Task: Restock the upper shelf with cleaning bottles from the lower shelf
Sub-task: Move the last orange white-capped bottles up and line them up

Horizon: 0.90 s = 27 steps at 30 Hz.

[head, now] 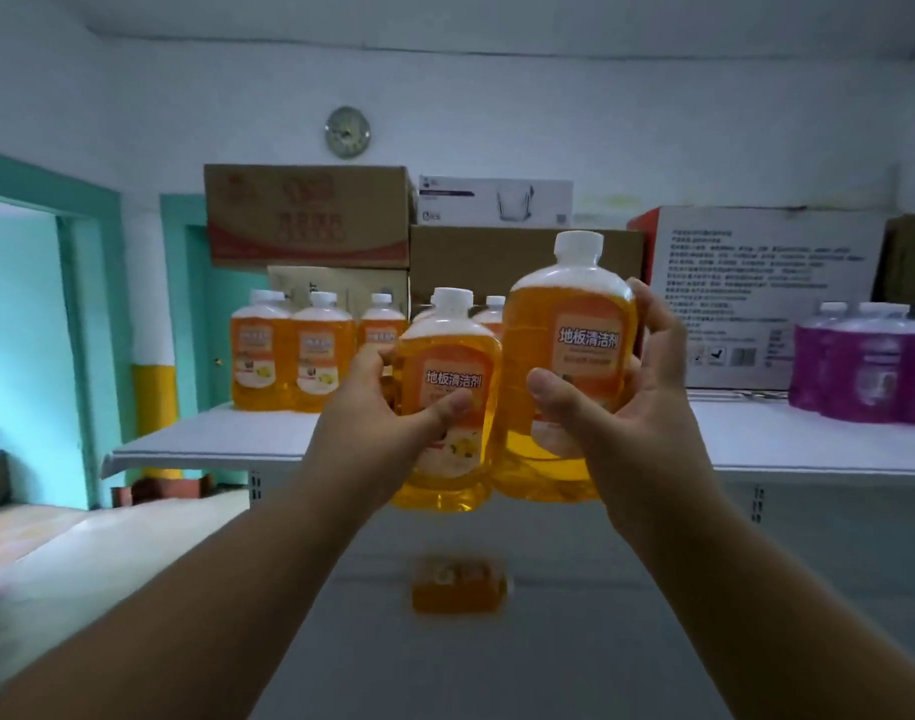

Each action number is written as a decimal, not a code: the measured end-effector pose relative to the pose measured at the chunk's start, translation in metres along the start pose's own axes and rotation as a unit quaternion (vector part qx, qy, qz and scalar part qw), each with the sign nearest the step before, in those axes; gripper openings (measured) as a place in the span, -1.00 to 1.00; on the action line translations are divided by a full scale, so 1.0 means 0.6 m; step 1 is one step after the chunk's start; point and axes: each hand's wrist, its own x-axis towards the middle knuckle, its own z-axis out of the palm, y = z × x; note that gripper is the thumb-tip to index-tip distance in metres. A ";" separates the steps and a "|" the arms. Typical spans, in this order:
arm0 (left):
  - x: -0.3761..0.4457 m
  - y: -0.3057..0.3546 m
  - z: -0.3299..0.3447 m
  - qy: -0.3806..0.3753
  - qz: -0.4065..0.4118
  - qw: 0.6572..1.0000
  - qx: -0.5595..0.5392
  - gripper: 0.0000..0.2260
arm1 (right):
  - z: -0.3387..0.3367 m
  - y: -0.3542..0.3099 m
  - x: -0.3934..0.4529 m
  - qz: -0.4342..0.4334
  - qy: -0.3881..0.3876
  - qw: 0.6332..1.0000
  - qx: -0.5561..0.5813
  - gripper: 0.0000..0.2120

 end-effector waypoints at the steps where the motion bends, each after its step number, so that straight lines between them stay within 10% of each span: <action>1: 0.023 -0.004 -0.013 0.002 0.010 1.000 0.001 -0.43 | 0.012 0.010 0.017 -0.013 -0.005 1.000 -0.012 -0.14; 16: 0.254 -0.143 -0.070 -0.025 0.002 0.976 0.217 -0.20 | 0.113 0.201 0.147 0.028 0.039 0.977 -0.207 -0.14; 21: 0.263 -0.132 -0.087 -0.039 0.229 0.879 0.416 -0.04 | 0.108 0.218 0.158 0.050 0.031 0.961 -0.268 -0.13; 27: 0.301 -0.126 -0.076 -0.048 0.243 0.818 0.519 -0.17 | 0.107 0.223 0.175 0.015 0.010 0.889 -0.457 -0.04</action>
